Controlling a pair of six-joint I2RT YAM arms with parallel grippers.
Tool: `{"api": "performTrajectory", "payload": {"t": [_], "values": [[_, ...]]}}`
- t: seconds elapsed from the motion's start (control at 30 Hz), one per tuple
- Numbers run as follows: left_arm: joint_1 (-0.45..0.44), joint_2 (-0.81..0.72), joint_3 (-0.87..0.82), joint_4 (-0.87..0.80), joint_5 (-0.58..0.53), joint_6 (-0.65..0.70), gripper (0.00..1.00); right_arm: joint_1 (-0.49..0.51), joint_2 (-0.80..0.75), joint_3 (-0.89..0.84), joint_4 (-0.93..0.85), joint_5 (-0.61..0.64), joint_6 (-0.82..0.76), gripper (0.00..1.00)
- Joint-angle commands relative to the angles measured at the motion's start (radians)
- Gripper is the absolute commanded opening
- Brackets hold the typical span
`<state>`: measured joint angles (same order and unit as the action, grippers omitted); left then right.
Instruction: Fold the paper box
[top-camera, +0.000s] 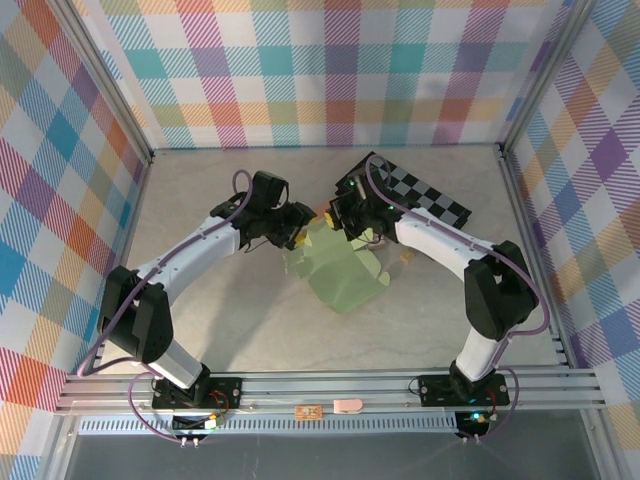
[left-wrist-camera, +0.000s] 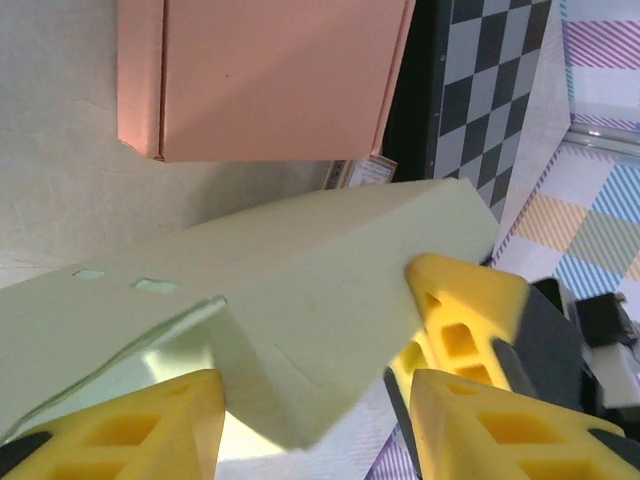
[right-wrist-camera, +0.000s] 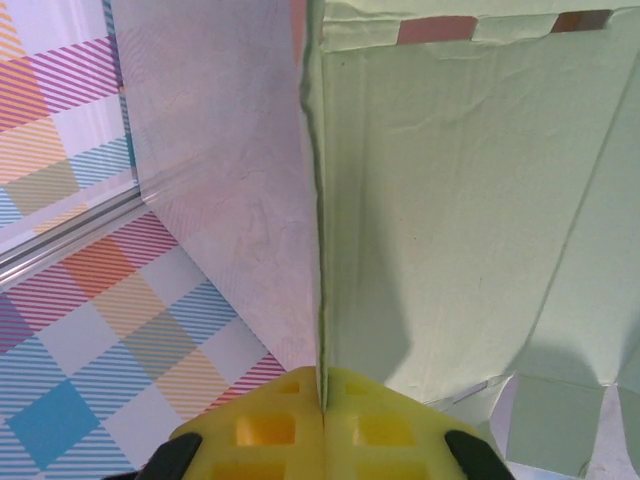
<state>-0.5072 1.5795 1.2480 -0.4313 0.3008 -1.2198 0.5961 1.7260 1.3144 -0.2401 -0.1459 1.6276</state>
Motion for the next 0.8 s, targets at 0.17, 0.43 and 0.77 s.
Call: {"api": "performTrajectory", "payload": {"t": [0.17,0.43,0.77], "values": [[-0.001,0.008,0.013,0.091,-0.003,-0.051,0.43,0.005,-0.037,-0.006,0.01,0.002,0.022,0.0],[0.008,-0.029,0.013,0.05,0.003,-0.002,0.44,0.005,-0.052,-0.038,0.014,0.004,0.016,0.0],[0.152,-0.268,-0.076,-0.141,-0.004,0.246,0.57,0.035,-0.133,-0.129,0.03,0.095,0.058,0.0]]}}
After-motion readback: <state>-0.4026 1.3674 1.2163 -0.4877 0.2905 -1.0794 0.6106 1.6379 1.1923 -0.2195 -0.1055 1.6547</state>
